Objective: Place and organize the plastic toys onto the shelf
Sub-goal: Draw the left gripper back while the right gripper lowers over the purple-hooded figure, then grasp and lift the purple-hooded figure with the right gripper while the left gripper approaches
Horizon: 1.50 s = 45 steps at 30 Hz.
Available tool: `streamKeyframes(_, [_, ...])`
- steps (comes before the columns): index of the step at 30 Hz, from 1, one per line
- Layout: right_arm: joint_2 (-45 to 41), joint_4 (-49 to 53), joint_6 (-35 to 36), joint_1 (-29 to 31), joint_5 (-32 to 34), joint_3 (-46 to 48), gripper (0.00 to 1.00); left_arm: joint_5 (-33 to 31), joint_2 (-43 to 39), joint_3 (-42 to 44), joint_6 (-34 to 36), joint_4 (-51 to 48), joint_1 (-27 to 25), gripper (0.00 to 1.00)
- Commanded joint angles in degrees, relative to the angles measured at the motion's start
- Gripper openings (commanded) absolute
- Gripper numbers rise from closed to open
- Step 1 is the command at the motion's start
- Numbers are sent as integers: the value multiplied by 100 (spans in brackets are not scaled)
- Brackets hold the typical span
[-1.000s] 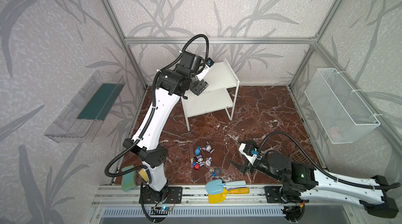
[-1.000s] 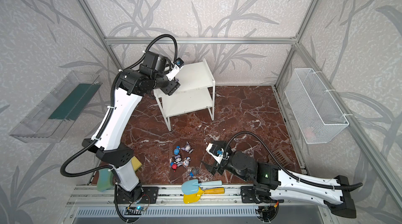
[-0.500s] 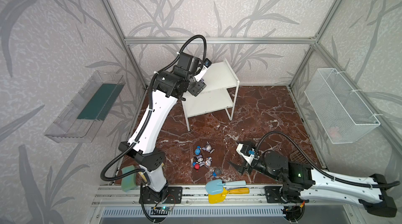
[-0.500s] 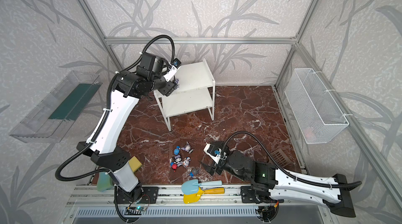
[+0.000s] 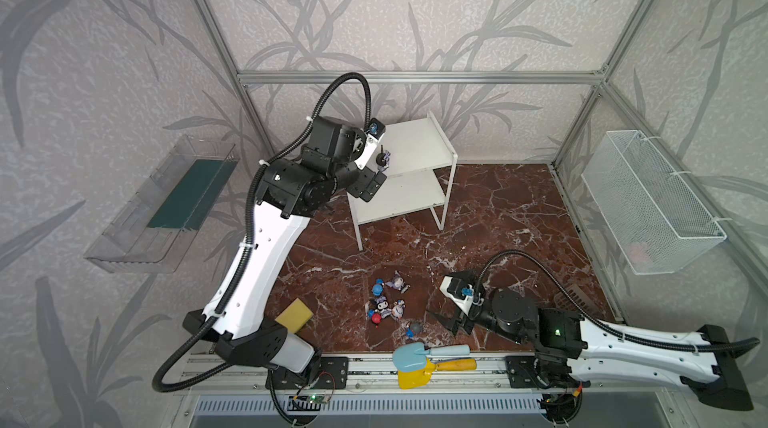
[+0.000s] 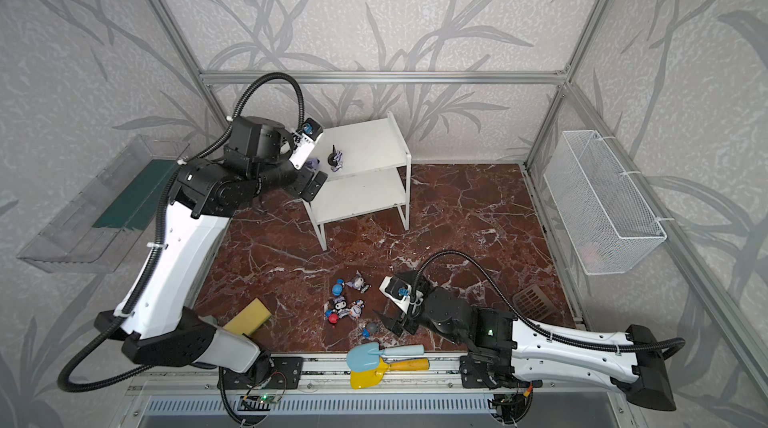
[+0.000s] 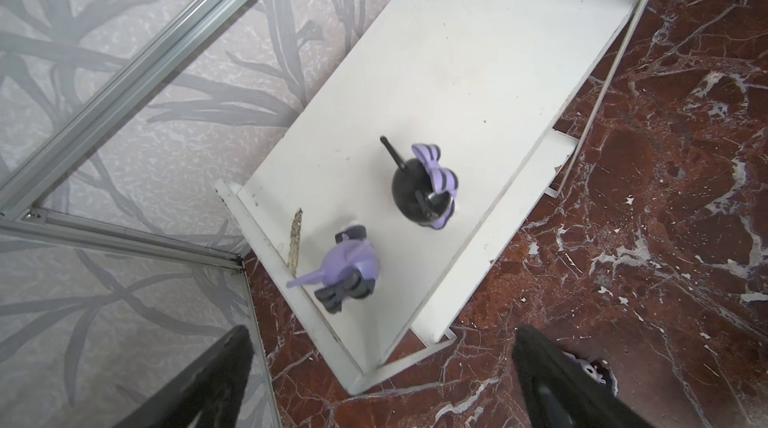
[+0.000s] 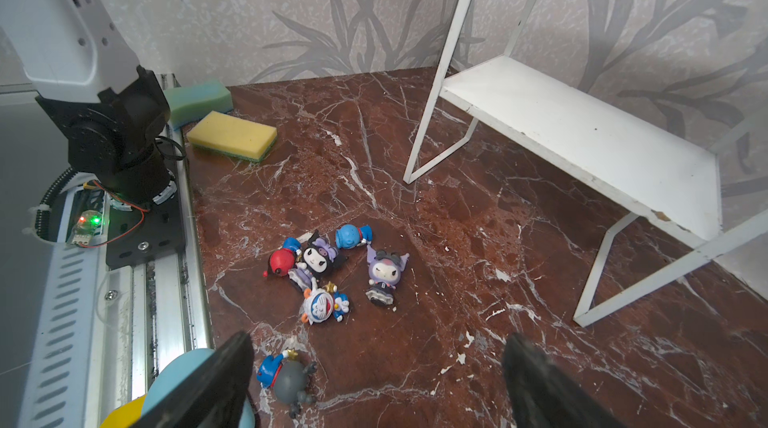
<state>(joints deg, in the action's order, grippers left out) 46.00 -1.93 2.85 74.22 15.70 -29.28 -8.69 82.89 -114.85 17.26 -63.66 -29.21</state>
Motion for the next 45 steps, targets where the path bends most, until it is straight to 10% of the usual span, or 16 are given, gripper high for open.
streamKeyframes(1, [344,-413,-193,36,-133,-51,93,-51,-666,845,-481,339,-103,99])
streamKeyframes(18, [3251,-571,-1855,-694,-633,-898,72,593,-2917,3507,-1153,191,-254,99])
streamKeyframes(45, [5603,-37,-1590,-1417,-1262,-2214,55,1012,-3193,4831,-1392,1075,-260,99])
